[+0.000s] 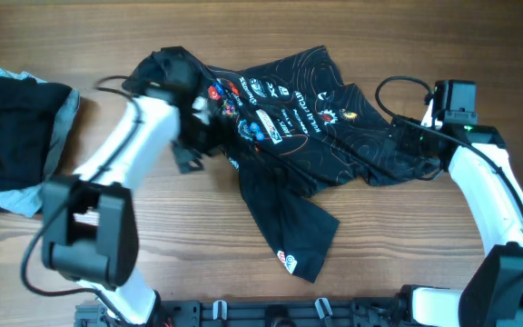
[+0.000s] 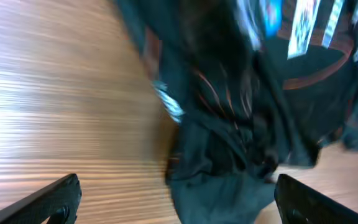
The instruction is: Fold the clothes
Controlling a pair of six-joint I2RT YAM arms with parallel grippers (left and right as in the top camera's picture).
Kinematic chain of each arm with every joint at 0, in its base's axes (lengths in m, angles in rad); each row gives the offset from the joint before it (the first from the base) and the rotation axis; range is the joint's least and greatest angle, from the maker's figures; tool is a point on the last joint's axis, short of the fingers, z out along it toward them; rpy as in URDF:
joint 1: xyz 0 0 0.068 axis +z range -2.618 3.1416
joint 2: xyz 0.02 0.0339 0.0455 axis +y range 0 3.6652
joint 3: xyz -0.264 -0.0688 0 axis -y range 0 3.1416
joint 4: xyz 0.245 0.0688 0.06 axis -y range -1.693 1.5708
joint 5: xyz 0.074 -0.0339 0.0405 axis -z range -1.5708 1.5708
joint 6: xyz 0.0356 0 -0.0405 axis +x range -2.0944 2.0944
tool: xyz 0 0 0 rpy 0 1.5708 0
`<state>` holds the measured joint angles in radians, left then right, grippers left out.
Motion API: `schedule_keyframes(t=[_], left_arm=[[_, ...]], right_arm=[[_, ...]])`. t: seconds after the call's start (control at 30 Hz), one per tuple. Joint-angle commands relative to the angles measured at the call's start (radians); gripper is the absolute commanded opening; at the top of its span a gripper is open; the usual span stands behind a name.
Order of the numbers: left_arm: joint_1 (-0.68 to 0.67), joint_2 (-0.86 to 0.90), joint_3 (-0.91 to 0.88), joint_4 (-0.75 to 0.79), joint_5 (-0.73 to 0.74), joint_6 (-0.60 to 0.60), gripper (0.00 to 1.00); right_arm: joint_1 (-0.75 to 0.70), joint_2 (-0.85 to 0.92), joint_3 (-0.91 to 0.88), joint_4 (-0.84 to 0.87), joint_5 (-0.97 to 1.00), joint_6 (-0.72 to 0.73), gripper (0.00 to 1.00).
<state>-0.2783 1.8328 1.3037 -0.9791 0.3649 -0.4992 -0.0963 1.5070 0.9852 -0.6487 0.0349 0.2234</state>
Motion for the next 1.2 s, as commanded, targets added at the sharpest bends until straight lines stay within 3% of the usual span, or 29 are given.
schedule_keyframes(t=[0.0, 0.1, 0.2, 0.27, 0.3, 0.37, 0.4, 0.5, 0.63, 0.8, 0.93, 1.17], left_arm=[[-0.159, 0.000, -0.118, 0.074, 0.002, -0.097, 1.00], [-0.254, 0.001, -0.200, 0.150, 0.010, -0.201, 0.92], [-0.318, 0.002, -0.239, 0.217, 0.008, -0.213, 0.81], [-0.330, 0.002, -0.239, 0.232, 0.009, -0.214, 0.49], [-0.330, 0.002, -0.239, 0.232, 0.008, -0.216, 0.42], [-0.319, 0.002, -0.239, 0.235, 0.003, -0.216, 0.08], [-0.309, 0.001, -0.239, 0.235, -0.011, -0.215, 0.04], [-0.219, -0.018, -0.214, 0.173, -0.035, -0.142, 0.04], [0.020, -0.129, -0.141, -0.022, -0.123, -0.045, 0.04], [0.298, -0.286, -0.140, -0.111, -0.123, -0.027, 0.04], [0.319, -0.301, -0.141, -0.172, -0.123, 0.025, 0.04], [0.291, -0.301, -0.141, -0.185, -0.123, 0.025, 0.04]], right_arm=[[-0.002, -0.008, 0.002, -0.023, 0.010, 0.016, 1.00], [-0.002, -0.008, 0.002, -0.029, 0.009, 0.016, 1.00], [-0.002, -0.008, 0.002, -0.034, 0.009, 0.021, 1.00], [-0.002, -0.008, 0.002, -0.041, 0.009, 0.020, 1.00], [-0.002, -0.008, 0.002, -0.043, 0.009, 0.021, 1.00], [-0.002, -0.008, 0.002, -0.051, 0.009, 0.021, 1.00], [-0.002, -0.008, 0.002, -0.056, 0.009, 0.021, 1.00], [-0.002, -0.008, 0.002, -0.101, 0.008, 0.069, 1.00], [-0.002, -0.008, -0.006, -0.225, -0.078, 0.161, 0.99], [-0.003, -0.007, -0.098, -0.153, -0.079, 0.278, 1.00], [-0.003, -0.007, -0.143, -0.110, -0.058, 0.383, 1.00], [-0.003, -0.007, -0.282, -0.038, -0.144, 0.383, 0.99]])
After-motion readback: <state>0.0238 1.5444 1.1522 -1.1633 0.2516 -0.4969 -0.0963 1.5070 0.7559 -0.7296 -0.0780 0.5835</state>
